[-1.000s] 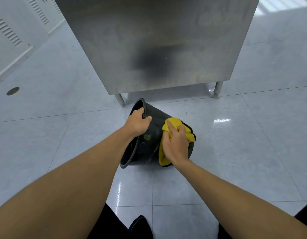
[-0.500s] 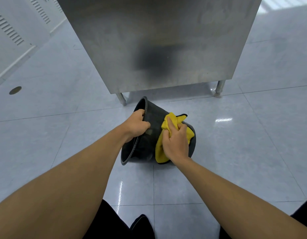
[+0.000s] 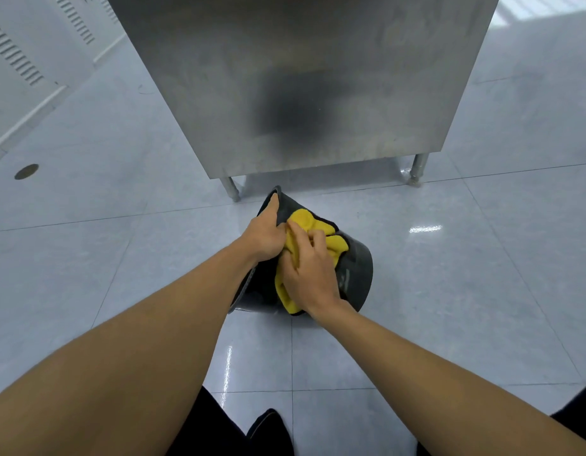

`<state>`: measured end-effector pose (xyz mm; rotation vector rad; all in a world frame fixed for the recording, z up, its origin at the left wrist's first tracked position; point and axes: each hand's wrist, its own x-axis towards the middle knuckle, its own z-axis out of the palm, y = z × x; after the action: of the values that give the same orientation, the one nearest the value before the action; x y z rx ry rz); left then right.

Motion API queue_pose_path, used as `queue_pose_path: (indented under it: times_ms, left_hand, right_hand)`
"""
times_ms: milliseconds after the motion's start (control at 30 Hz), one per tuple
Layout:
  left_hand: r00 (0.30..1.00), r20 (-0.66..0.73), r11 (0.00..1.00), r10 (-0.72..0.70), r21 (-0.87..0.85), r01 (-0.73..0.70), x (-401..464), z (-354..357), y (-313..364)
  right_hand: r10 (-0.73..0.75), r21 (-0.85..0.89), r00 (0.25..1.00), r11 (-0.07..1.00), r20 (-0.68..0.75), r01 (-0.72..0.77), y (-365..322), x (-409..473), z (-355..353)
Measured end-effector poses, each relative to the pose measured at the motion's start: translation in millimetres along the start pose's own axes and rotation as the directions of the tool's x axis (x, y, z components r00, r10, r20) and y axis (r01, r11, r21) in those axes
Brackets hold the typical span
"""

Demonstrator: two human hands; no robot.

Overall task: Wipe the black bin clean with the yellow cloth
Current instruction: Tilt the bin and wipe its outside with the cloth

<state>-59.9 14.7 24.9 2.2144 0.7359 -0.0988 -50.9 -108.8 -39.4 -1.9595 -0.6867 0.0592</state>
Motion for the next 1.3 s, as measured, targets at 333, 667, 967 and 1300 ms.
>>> queue_pose_path:
  times_ms: [333, 667, 967, 1300]
  left_hand:
    - [0.986, -0.06, 0.988, -0.155, -0.026, 0.154, -4.5, -5.5, 3.8]
    - [0.995, -0.053, 0.99, -0.08, 0.112, 0.086, -11.3, 1.4, 8.9]
    - [0.996, 0.052, 0.996, -0.079, 0.033, 0.077, -9.3, -4.0, 6.3]
    - [0.992, -0.014, 0.986, -0.123, -0.118, 0.12, -5.2, -1.5, 6.3]
  right_hand:
    - [0.237, -0.102, 0.965, 0.964, -0.109, -0.248, 51.3, -2.3, -11.6]
    - [0.693, 0.025, 0.702, 0.714, -0.164, -0.7, 82.1, -4.2, -36.4]
    - [0.208, -0.008, 0.978, 0.978, -0.011, -0.208, 8.6, -2.0, -3.8]
    - [0.13, -0.067, 0.991, 0.989, -0.029, -0.131, 20.0, 2.5, -3.8]
